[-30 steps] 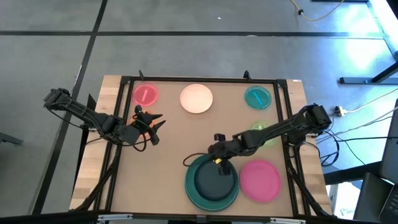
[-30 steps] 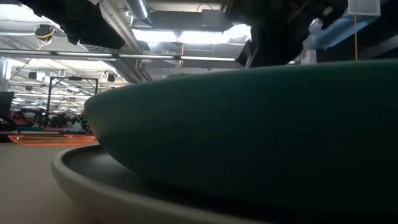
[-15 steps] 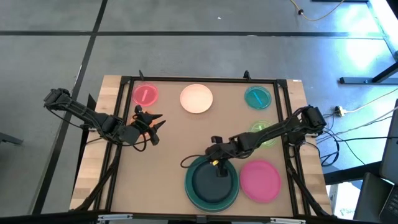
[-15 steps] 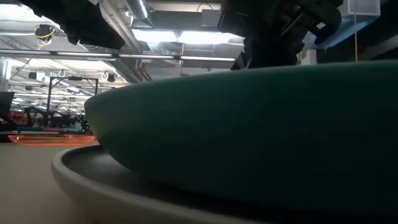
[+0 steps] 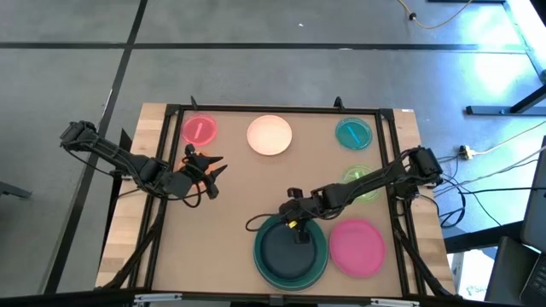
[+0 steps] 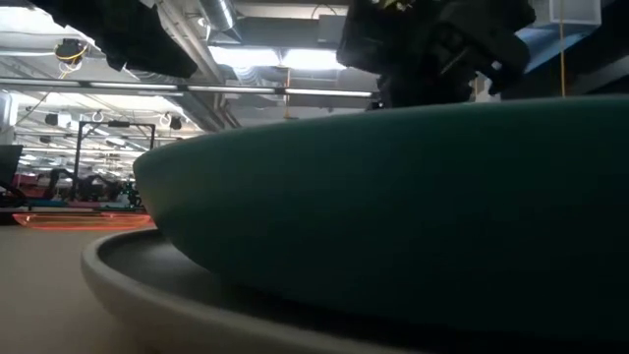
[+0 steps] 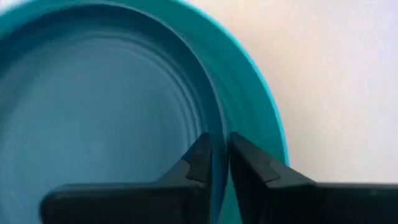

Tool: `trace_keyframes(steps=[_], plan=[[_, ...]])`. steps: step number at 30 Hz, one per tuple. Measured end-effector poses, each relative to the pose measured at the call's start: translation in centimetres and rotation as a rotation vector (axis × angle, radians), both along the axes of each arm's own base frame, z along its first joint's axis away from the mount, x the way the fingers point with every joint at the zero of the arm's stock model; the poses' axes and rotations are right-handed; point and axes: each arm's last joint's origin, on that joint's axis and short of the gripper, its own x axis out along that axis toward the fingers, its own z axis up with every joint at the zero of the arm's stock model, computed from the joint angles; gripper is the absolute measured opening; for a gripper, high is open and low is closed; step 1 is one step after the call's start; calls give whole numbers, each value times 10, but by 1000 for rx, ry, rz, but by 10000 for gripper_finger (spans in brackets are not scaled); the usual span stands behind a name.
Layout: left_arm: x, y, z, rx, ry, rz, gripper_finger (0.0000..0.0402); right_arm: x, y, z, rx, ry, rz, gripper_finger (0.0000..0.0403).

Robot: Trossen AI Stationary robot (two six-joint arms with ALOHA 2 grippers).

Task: Stack plastic plates
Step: Stack the dark blue plate on top of the large green plate, then stack the pink plate on top of the dark blue plate

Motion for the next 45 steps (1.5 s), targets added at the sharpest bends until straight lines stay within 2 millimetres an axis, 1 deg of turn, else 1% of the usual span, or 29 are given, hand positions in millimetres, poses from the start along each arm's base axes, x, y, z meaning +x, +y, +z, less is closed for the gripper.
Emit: trace_keyframes(steps=[5,7,10,15,17,18,23,27,29,32,34,38,45], plan=[[0,0,0,-1,-2,0,137,-2,0,1,-34,22,39,96],[0,0,0,-2,0,-3,137,-4,-1,10,-59,50,63,109],[0,0,0,-4,1,-7,137,-12,-4,36,-63,38,71,120],[0,-1,0,-12,5,-21,137,-39,-12,66,-65,61,68,121],[0,-1,0,-15,7,-25,137,-53,-16,75,-43,62,40,120],[0,-1,0,-16,7,-27,137,-61,-19,76,-26,63,22,120],[0,-1,0,-17,8,-28,137,-106,-32,63,48,113,-70,120],[0,-1,-1,-17,8,-28,137,-144,-43,43,116,174,-158,120],[0,-1,0,-17,7,-28,137,-160,-47,33,150,198,-201,120],[0,-1,0,-16,3,-24,137,-177,-52,18,174,241,-251,120],[0,-1,0,-18,1,-21,137,-184,-54,8,187,278,-269,120],[0,-1,0,-31,-8,-15,137,-190,-54,-5,239,349,-273,120],[0,-1,0,-30,-5,-15,137,-184,-50,-5,311,320,-239,120]])
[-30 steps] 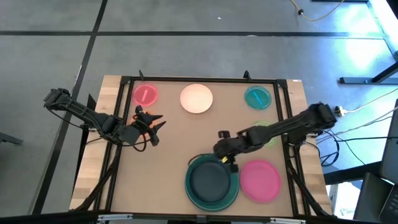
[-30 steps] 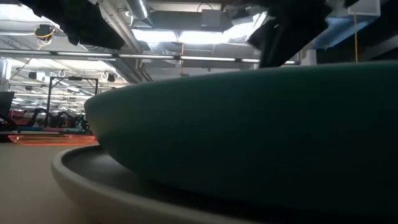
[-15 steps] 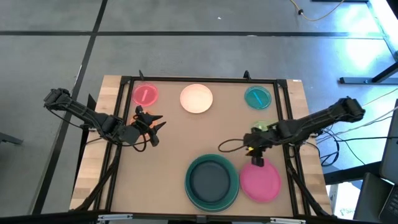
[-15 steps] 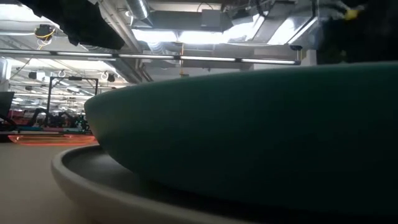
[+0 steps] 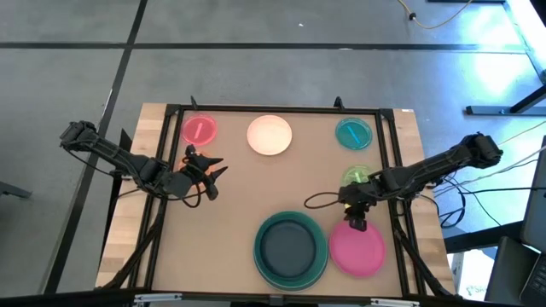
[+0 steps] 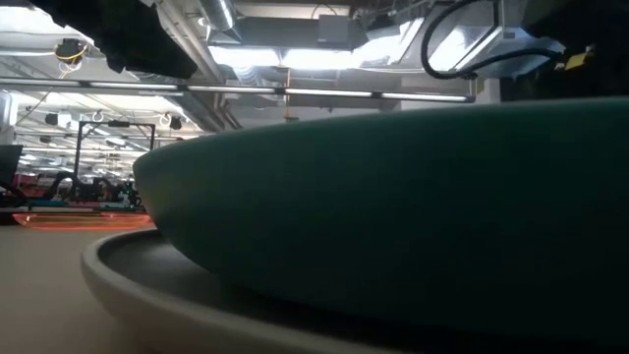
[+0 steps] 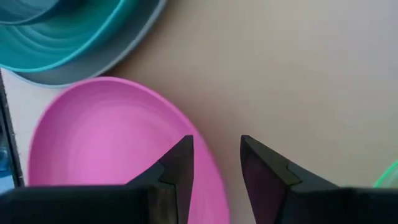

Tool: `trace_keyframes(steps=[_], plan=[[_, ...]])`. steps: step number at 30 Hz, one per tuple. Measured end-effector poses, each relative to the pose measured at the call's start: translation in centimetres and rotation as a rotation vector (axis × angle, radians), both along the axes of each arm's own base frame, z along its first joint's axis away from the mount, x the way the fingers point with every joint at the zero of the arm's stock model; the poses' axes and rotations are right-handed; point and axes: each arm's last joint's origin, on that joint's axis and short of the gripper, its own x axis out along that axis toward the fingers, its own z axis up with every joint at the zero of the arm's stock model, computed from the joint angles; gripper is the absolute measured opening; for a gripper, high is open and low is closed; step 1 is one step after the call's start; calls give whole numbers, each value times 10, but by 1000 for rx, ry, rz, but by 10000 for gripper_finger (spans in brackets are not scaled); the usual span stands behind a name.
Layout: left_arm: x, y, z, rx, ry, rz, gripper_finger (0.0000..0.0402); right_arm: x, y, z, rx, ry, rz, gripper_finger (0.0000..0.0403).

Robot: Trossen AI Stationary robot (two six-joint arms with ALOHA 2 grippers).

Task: Stack plastic plates
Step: Stack the pink plate on top of the dark blue plate

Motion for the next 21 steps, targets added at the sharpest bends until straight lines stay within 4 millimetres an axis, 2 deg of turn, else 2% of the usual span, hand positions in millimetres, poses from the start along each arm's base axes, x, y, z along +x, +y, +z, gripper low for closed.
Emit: trace_keyframes(steps=[8,15,21], plan=[[0,0,0,-1,4,-8,137,4,2,-6,30,46,-23,120],[0,0,0,-2,4,-9,137,7,21,-20,1,79,59,120],[0,0,0,0,3,-5,137,9,28,-33,-62,121,75,120]])
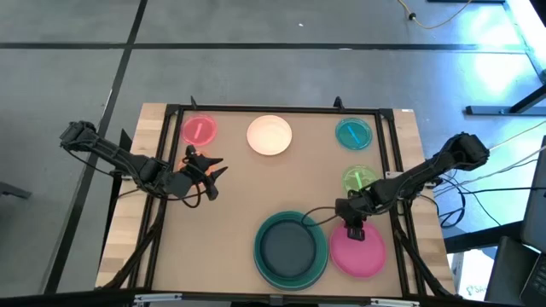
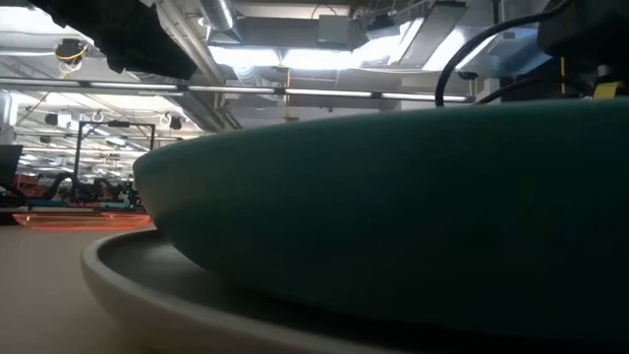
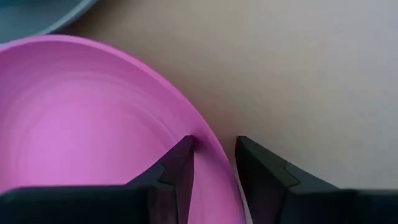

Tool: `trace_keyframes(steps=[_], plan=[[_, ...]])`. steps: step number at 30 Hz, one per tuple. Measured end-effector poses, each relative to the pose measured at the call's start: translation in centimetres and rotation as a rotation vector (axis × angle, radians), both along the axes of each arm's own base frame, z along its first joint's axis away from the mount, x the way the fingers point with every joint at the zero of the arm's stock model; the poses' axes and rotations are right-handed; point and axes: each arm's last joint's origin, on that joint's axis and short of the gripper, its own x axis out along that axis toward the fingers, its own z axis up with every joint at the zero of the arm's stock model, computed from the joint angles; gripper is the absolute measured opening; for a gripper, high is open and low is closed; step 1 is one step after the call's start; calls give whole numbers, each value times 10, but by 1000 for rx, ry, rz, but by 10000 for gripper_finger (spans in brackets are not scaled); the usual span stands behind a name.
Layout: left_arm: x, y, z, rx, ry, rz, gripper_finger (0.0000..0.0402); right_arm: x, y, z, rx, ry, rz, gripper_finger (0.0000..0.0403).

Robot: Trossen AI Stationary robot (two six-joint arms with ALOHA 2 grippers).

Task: Stack plastic plates
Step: Stack the pink plate on top of the dark blue plate

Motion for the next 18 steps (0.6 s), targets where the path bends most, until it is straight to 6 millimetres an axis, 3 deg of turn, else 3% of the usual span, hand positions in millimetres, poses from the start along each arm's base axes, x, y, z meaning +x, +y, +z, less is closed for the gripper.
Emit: trace_keyframes(steps=[7,16,18], plan=[[0,0,0,1,0,0,137,1,0,-3,-16,-1,21,113],[0,0,0,1,0,1,137,2,0,-3,-15,-31,96,14],[0,0,0,1,0,1,137,3,1,-2,-17,-45,121,7]])
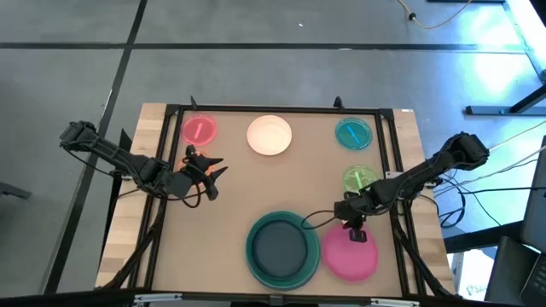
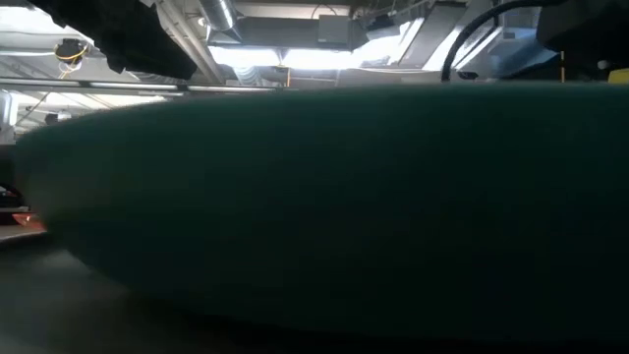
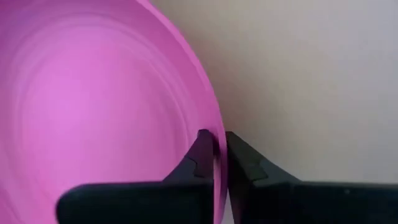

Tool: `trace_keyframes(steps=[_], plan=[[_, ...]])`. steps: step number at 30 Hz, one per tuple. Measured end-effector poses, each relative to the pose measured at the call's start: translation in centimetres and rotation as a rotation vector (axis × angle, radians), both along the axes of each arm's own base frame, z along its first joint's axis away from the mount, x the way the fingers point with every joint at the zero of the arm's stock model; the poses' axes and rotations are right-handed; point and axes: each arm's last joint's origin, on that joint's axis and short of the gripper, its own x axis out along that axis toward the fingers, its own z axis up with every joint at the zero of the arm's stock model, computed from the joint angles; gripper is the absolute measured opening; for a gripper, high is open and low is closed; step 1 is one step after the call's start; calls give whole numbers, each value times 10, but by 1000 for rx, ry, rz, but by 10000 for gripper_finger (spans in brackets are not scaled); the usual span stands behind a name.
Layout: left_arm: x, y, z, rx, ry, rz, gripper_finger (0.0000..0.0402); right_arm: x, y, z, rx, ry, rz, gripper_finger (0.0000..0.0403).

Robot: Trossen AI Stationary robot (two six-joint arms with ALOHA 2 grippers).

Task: Stack plastic plates
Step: Stack the pink plate on top of the dark blue plate

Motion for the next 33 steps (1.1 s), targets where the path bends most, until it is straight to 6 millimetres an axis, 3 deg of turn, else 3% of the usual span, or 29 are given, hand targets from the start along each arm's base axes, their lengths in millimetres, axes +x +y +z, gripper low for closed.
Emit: trace_keyframes(steps=[6,20,33], plan=[[0,0,0,0,0,0,137,0,0,2,-4,-19,24,12],[0,0,0,1,0,0,137,-9,-5,28,12,-155,28,1],[0,0,0,0,0,1,137,18,5,98,21,-395,64,1]])
